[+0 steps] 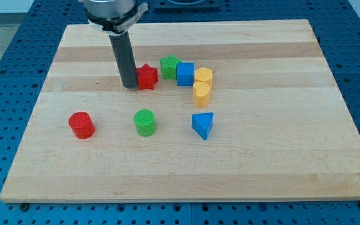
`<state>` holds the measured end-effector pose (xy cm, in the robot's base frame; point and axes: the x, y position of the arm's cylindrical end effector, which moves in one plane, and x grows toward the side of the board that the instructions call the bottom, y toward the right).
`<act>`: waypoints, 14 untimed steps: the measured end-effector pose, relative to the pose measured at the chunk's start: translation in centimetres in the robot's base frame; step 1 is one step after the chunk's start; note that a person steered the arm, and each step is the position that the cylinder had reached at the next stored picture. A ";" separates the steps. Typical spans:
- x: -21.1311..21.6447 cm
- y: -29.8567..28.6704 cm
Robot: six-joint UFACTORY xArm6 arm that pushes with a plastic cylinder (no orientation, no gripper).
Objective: Push the red circle towards center
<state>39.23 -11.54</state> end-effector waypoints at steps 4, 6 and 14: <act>0.3 1.3; 0.3 -6.8; 9.9 -4.4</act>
<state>49.12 -15.98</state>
